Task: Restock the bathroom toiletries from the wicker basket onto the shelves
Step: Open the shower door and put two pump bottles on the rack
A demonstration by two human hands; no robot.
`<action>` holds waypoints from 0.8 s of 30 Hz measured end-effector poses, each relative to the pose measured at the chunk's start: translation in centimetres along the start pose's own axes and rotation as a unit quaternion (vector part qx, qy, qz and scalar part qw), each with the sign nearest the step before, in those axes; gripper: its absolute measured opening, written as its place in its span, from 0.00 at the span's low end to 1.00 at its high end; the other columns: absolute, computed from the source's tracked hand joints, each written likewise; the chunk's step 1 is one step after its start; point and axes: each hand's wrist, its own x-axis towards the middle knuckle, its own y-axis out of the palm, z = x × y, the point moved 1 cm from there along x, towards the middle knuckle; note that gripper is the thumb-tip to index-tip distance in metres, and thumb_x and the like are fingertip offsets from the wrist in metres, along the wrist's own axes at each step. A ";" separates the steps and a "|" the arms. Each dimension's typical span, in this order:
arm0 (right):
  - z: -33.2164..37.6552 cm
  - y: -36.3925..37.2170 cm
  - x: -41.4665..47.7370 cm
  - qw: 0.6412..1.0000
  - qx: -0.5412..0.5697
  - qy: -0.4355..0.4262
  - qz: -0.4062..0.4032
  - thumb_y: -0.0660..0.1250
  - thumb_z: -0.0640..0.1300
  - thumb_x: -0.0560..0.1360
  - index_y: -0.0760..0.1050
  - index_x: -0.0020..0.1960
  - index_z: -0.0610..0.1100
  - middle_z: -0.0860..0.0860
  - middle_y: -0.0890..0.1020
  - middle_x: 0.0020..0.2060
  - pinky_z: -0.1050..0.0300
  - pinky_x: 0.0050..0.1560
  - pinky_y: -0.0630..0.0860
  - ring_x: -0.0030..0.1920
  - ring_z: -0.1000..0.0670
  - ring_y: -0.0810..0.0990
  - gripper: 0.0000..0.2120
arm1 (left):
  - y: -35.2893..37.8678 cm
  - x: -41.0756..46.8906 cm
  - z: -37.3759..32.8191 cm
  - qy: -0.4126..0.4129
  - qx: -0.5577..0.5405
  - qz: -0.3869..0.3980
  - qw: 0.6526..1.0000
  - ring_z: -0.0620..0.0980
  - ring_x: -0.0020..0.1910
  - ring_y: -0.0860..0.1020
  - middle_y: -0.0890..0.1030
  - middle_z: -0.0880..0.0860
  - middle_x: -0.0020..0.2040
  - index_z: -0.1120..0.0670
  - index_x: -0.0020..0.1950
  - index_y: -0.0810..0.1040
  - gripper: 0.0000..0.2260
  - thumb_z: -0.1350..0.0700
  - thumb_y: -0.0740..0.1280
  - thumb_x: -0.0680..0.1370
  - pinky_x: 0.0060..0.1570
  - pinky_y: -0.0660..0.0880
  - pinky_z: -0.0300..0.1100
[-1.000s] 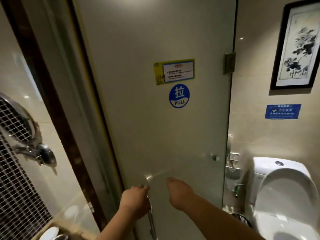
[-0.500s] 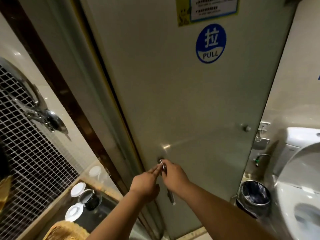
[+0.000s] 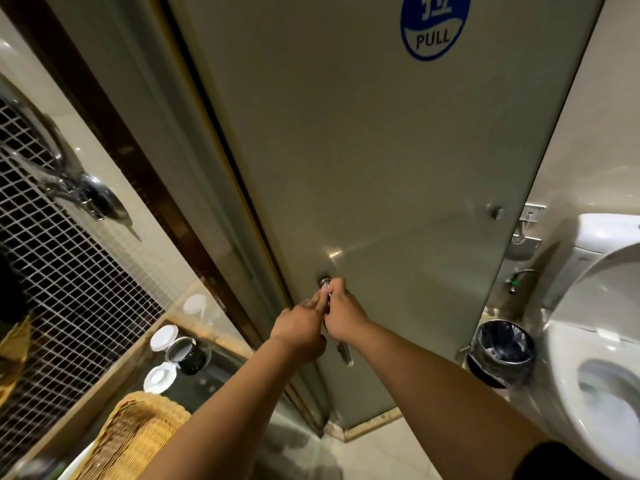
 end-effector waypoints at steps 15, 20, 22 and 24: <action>-3.8 -2.6 -10.1 0.991 -0.128 -0.024 -0.022 0.62 0.39 0.77 0.62 0.54 0.54 0.47 0.74 0.46 0.53 0.40 0.71 0.41 0.47 0.74 0.13 | 4.2 -9.2 0.8 0.255 0.031 -0.173 0.951 0.54 0.42 0.82 0.84 0.48 0.43 0.48 0.44 0.84 0.08 0.58 0.71 0.68 0.39 0.79 0.44; -5.3 -3.3 -14.9 0.989 -0.130 -0.006 -0.071 0.62 0.43 0.78 0.63 0.58 0.52 0.44 0.75 0.52 0.52 0.44 0.73 0.46 0.44 0.76 0.12 | 3.4 -9.1 0.3 0.181 -0.068 -0.246 0.950 0.52 0.44 0.79 0.82 0.49 0.43 0.49 0.49 0.81 0.09 0.58 0.72 0.71 0.43 0.76 0.45; -6.1 -3.2 -17.1 0.985 -0.133 0.008 -0.113 0.64 0.50 0.77 0.62 0.61 0.50 0.44 0.75 0.54 0.53 0.44 0.71 0.49 0.43 0.76 0.16 | 2.3 -8.6 -1.5 0.181 -0.094 -0.254 0.945 0.55 0.46 0.77 0.80 0.53 0.46 0.51 0.54 0.76 0.13 0.56 0.71 0.71 0.45 0.77 0.49; -7.0 -3.2 -19.2 0.979 -0.139 0.027 -0.146 0.65 0.59 0.76 0.62 0.64 0.47 0.43 0.74 0.56 0.53 0.46 0.70 0.52 0.44 0.75 0.25 | 1.9 -8.6 -3.7 0.217 -0.082 -0.246 0.941 0.58 0.50 0.77 0.79 0.58 0.51 0.54 0.60 0.74 0.18 0.53 0.70 0.72 0.49 0.77 0.51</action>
